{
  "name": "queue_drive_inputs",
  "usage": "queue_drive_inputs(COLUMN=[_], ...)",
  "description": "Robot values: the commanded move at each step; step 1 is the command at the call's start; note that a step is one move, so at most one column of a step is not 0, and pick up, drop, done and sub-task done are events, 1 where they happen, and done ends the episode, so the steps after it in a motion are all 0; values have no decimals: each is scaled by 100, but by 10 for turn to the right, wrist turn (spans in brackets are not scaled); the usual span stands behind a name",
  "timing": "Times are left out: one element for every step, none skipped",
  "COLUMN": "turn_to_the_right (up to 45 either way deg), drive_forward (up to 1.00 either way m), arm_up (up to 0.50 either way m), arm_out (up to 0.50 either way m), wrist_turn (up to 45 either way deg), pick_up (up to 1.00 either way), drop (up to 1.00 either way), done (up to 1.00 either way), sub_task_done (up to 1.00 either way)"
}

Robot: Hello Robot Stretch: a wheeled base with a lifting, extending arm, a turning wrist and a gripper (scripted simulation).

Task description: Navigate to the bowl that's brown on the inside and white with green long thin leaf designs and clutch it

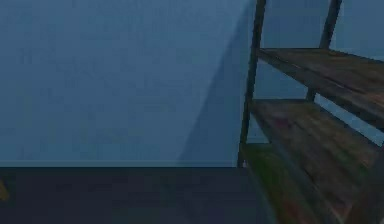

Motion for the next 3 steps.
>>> queue_drive_inputs(turn_to_the_right=[450,450,450], drive_forward=[0,0,0], arm_up=[0,0,0], arm_out=[0,0,0], wrist_turn=[0,0,0], pick_up=[0,0,0], drop=[0,0,0], done=[0,0,0], sub_task_done=[0,0,0])
